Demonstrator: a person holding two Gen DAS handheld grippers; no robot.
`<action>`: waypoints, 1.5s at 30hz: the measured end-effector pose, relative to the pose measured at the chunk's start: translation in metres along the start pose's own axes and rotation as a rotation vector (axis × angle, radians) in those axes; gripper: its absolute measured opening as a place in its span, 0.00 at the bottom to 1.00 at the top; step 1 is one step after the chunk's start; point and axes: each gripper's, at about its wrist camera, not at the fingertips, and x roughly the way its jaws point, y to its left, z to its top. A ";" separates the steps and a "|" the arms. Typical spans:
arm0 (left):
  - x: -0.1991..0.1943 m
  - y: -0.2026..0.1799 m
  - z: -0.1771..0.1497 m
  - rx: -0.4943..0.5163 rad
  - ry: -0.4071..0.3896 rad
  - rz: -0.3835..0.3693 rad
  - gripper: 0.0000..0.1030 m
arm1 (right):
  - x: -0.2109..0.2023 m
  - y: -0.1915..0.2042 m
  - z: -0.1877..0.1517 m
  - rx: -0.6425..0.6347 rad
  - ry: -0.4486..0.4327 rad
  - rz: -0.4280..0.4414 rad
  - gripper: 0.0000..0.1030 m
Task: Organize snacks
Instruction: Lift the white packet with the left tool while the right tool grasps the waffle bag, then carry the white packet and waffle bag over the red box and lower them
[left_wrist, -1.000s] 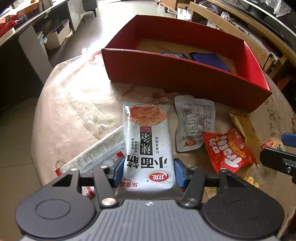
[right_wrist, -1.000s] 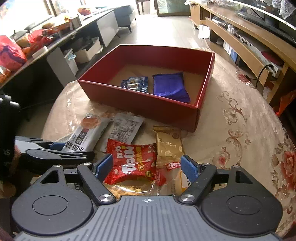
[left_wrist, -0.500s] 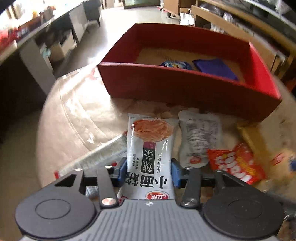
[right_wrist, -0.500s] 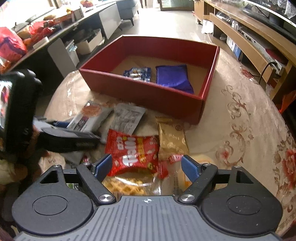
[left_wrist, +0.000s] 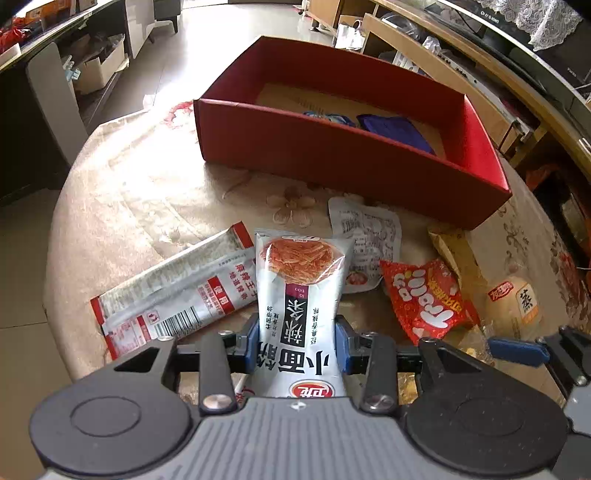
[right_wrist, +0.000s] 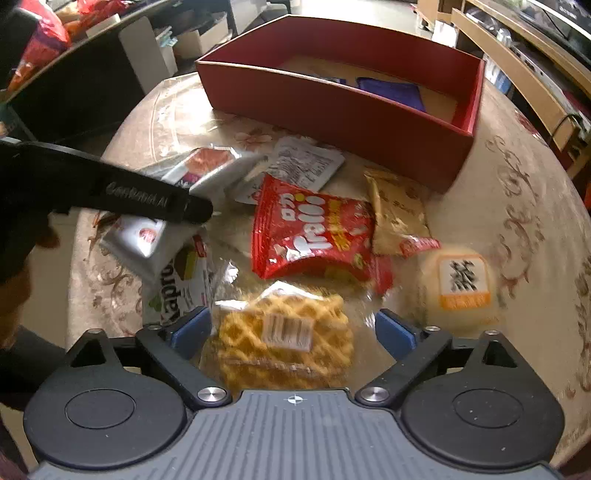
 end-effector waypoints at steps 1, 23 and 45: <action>0.002 0.000 0.000 0.000 0.007 0.000 0.39 | 0.003 0.002 0.001 -0.002 0.004 -0.005 0.96; 0.009 -0.021 -0.003 0.055 0.027 0.036 0.40 | -0.018 -0.012 -0.024 0.059 -0.018 -0.001 0.79; -0.044 -0.029 -0.028 -0.009 -0.057 -0.011 0.39 | -0.072 -0.038 -0.024 0.174 -0.222 0.000 0.78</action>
